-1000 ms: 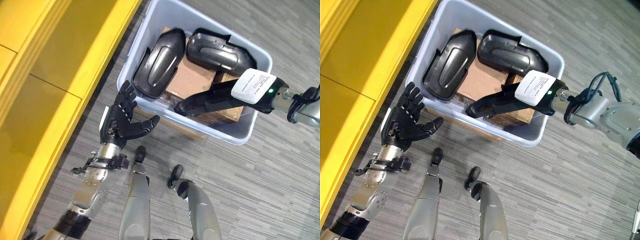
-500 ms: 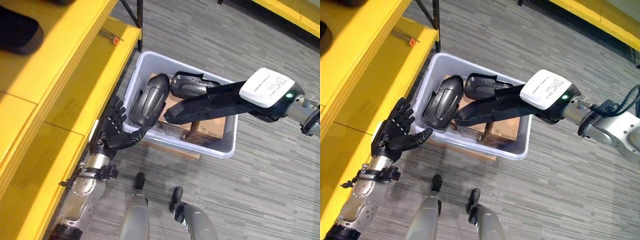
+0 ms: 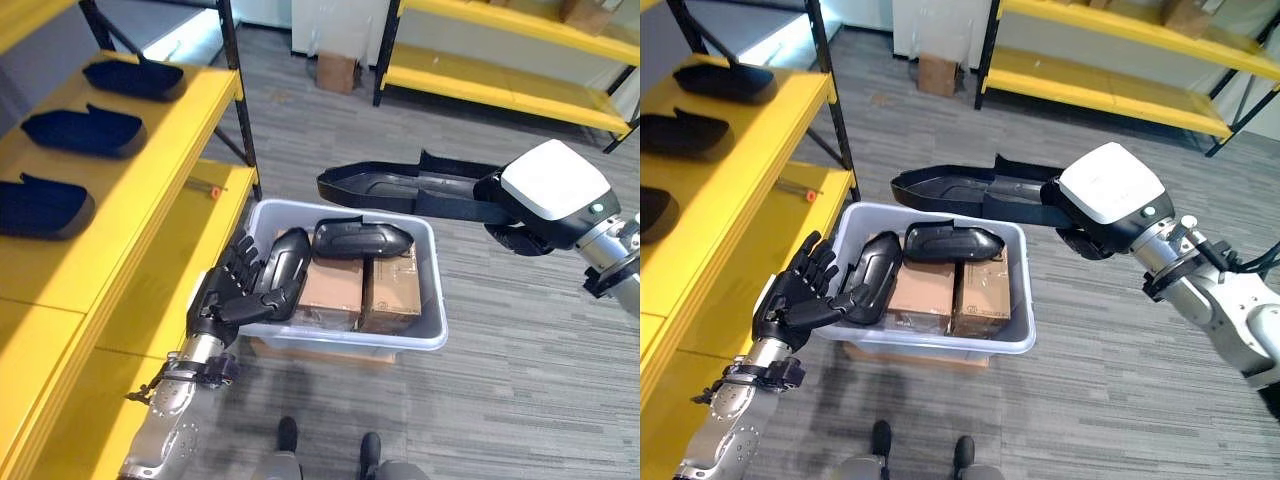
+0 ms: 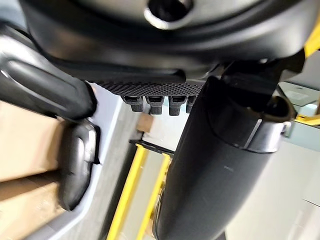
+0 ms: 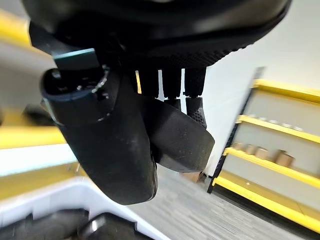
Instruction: Move parts from the plastic box to the shelf.
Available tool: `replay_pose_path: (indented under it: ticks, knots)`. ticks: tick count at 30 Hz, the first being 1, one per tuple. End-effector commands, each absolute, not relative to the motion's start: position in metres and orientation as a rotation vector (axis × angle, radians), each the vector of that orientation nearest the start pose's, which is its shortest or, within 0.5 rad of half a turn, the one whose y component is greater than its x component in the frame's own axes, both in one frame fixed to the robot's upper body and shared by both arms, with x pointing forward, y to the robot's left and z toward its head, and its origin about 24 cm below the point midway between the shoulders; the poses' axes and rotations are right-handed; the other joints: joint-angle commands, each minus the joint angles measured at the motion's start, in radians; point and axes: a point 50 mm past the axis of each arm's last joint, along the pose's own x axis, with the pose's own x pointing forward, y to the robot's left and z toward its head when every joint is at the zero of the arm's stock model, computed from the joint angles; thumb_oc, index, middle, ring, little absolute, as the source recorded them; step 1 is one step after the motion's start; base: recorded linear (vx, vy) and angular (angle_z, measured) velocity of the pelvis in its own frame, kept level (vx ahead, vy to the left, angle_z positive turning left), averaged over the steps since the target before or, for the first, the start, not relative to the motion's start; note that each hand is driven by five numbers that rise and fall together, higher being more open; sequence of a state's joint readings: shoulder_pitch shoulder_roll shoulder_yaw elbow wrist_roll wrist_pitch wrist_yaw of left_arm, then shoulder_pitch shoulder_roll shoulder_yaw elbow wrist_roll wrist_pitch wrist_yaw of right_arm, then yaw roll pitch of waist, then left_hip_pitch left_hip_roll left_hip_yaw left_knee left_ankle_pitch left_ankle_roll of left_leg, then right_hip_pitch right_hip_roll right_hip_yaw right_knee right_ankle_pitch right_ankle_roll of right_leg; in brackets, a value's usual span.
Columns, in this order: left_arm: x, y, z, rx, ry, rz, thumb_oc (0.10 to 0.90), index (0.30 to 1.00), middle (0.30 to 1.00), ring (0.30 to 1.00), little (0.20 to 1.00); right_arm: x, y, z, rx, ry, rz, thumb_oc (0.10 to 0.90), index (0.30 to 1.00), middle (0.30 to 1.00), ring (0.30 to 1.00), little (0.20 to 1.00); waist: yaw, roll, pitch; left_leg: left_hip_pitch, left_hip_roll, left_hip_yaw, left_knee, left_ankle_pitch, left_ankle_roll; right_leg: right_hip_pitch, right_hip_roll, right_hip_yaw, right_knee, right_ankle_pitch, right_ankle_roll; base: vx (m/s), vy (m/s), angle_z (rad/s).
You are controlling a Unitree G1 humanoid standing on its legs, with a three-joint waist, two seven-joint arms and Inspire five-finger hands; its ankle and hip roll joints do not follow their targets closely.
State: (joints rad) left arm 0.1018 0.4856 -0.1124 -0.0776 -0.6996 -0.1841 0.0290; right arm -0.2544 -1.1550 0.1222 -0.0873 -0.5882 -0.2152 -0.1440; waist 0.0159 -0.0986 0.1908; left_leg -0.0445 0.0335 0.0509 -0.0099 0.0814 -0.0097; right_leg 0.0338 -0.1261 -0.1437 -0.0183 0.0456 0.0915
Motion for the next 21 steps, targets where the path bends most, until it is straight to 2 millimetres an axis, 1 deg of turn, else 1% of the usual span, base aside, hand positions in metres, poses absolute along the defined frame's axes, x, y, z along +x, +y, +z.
replay_pose_path:
  ticks: [1, 5, 6, 7, 9, 10, 12, 14, 17, 19, 20, 21]
  knots:
    - [0.233, 0.218, 0.085, -0.191, -0.215, -0.101, 0.900, 1.000, 1.000, 1.000, 1.000, 0.272, -0.256, 0.261, -1.596, -0.761, -0.195, 0.400, 0.300, 0.300, 0.300, 0.300, 0.024, -0.028, -0.146, -0.006, 0.072, -0.041, -0.041, -0.032, -0.013, 0.020, -0.047, -0.015, 0.045, -0.058, 0.074, 0.00, 0.000, 0.00]
    - [0.234, 0.216, 0.084, -0.205, -0.213, -0.088, 0.900, 1.000, 1.000, 1.000, 1.000, 0.279, -0.248, 0.256, -1.506, -0.778, -0.212, 0.400, 0.300, 0.300, 0.300, 0.300, 0.026, -0.015, -0.159, 0.014, 0.077, -0.036, -0.035, -0.039, -0.010, 0.031, -0.045, -0.004, 0.055, -0.072, 0.070, 0.00, -0.011, -0.02]
    - [0.235, 0.215, 0.085, -0.211, -0.222, -0.080, 0.900, 1.000, 1.000, 1.000, 1.000, 0.284, -0.241, 0.255, -1.456, -0.801, -0.218, 0.400, 0.300, 0.300, 0.300, 0.300, 0.029, -0.008, -0.160, 0.019, 0.080, -0.035, -0.027, -0.044, -0.010, 0.033, -0.041, 0.001, 0.072, -0.086, 0.065, -0.02, -0.032, -0.05]
    - [0.234, 0.215, 0.085, -0.211, -0.222, -0.078, 0.900, 1.000, 1.000, 1.000, 1.000, 0.284, -0.240, 0.255, -1.455, -0.802, -0.218, 0.400, 0.300, 0.300, 0.300, 0.300, 0.028, -0.009, -0.159, 0.020, 0.080, -0.035, -0.025, -0.045, -0.010, 0.032, -0.041, 0.002, 0.074, -0.088, 0.064, -0.03, -0.054, -0.09]
    - [0.234, 0.215, 0.082, -0.231, -0.217, -0.059, 0.900, 1.000, 1.000, 1.000, 1.000, 0.288, -0.230, 0.255, -1.391, -0.830, -0.214, 0.400, 0.300, 0.300, 0.300, 0.300, 0.037, -0.002, -0.156, 0.028, 0.087, -0.041, -0.012, -0.046, -0.011, 0.039, -0.033, 0.004, 0.094, -0.109, 0.054, -0.03, -0.056, -0.11]
    - [0.234, 0.215, 0.082, -0.230, -0.218, -0.058, 0.900, 1.000, 1.000, 1.000, 1.000, 0.289, -0.230, 0.255, -1.391, -0.831, -0.213, 0.400, 0.300, 0.300, 0.300, 0.300, 0.036, -0.002, -0.155, 0.029, 0.087, -0.041, -0.012, -0.047, -0.012, 0.040, -0.033, 0.004, 0.095, -0.110, 0.053, -0.03, -0.090, -0.07]
    - [0.232, 0.215, 0.080, -0.232, -0.209, -0.051, 0.900, 1.000, 1.000, 1.000, 1.000, 0.290, -0.222, 0.256, -1.366, -0.855, -0.199, 0.400, 0.300, 0.300, 0.300, 0.300, 0.049, 0.003, -0.152, 0.027, 0.100, -0.050, -0.011, -0.032, -0.022, 0.049, -0.016, -0.003, 0.102, -0.132, 0.041, -0.04, -0.125, -0.01]
    - [0.229, 0.217, 0.079, -0.237, -0.205, -0.040, 0.900, 1.000, 1.000, 1.000, 1.000, 0.289, -0.220, 0.257, -1.348, -0.873, -0.196, 0.400, 0.300, 0.300, 0.300, 0.300, 0.056, 0.008, -0.143, 0.016, 0.114, -0.062, -0.009, -0.013, -0.034, 0.049, 0.002, -0.013, 0.111, -0.150, 0.026, -0.06, -0.140, 0.08]
    - [0.225, 0.219, 0.074, -0.249, -0.191, -0.019, 0.900, 1.000, 1.000, 1.000, 1.000, 0.288, -0.212, 0.260, -1.307, -0.920, -0.189, 0.400, 0.300, 0.300, 0.300, 0.300, 0.082, 0.019, -0.106, -0.018, 0.149, -0.095, 0.015, 0.026, -0.058, 0.037, 0.045, -0.039, 0.148, -0.189, -0.009, -0.10, -0.186, 0.23]
    - [0.225, 0.219, 0.075, -0.250, -0.192, -0.018, 0.900, 1.000, 1.000, 1.000, 1.000, 0.288, -0.212, 0.260, -1.307, -0.921, -0.189, 0.400, 0.300, 0.300, 0.300, 0.300, 0.078, 0.020, -0.105, -0.020, 0.152, -0.100, 0.017, 0.026, -0.061, 0.036, 0.047, -0.043, 0.152, -0.191, -0.012, -0.07, -0.109, 0.23]
    - [0.221, 0.221, 0.069, -0.257, -0.174, 0.001, 0.900, 1.000, 1.000, 1.000, 1.000, 0.288, -0.208, 0.260, -1.279, -0.938, -0.183, 0.400, 0.300, 0.300, 0.300, 0.300, 0.093, 0.028, -0.078, -0.036, 0.166, -0.124, 0.026, 0.050, -0.072, 0.033, 0.069, -0.063, 0.166, -0.206, -0.029, -0.13, -0.191, 0.30]
    - [0.220, 0.222, 0.068, -0.263, -0.172, 0.014, 0.900, 1.000, 1.000, 1.000, 1.000, 0.287, -0.206, 0.262, -1.267, -0.952, -0.175, 0.400, 0.300, 0.300, 0.300, 0.300, 0.106, 0.032, -0.064, -0.048, 0.169, -0.137, 0.028, 0.066, -0.077, 0.032, 0.075, -0.072, 0.168, -0.210, -0.036, -0.24, -0.323, 0.50]
